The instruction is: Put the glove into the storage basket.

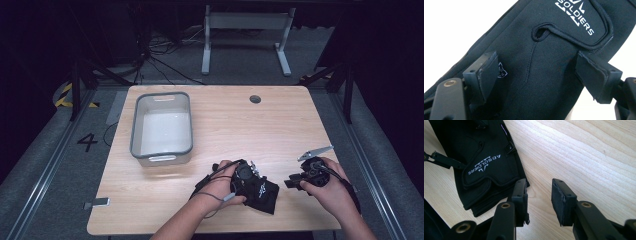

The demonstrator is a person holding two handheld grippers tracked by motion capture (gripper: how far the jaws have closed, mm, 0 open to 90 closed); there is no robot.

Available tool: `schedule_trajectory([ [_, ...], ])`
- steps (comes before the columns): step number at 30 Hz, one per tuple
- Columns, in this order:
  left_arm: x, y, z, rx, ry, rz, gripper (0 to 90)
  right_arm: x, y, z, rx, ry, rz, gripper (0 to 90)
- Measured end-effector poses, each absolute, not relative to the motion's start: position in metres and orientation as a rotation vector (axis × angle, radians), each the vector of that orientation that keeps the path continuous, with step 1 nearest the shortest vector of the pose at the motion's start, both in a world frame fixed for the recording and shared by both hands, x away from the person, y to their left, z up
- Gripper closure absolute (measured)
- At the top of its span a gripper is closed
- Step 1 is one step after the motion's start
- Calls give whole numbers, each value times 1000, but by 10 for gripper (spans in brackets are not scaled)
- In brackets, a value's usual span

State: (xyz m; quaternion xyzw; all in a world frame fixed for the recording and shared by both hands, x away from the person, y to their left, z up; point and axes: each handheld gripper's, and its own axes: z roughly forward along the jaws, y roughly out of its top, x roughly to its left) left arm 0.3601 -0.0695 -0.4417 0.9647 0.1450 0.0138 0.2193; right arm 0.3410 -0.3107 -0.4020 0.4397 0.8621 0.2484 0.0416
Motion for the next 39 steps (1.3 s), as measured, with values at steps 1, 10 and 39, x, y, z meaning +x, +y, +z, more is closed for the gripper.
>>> schedule_trajectory([
  [1, 360, -70, -442, 2673, 404, 46, 211, 341, -310, -402, 1346, 2640, 762, 663],
  [10, 353, -76, -438, 2714, 492, 85, 299, 340, -311, -402, 1347, 2641, 774, 666],
  [39, 359, -12, -363, 2481, 784, -63, 678, 349, -318, -395, 1346, 2626, 811, 681],
])
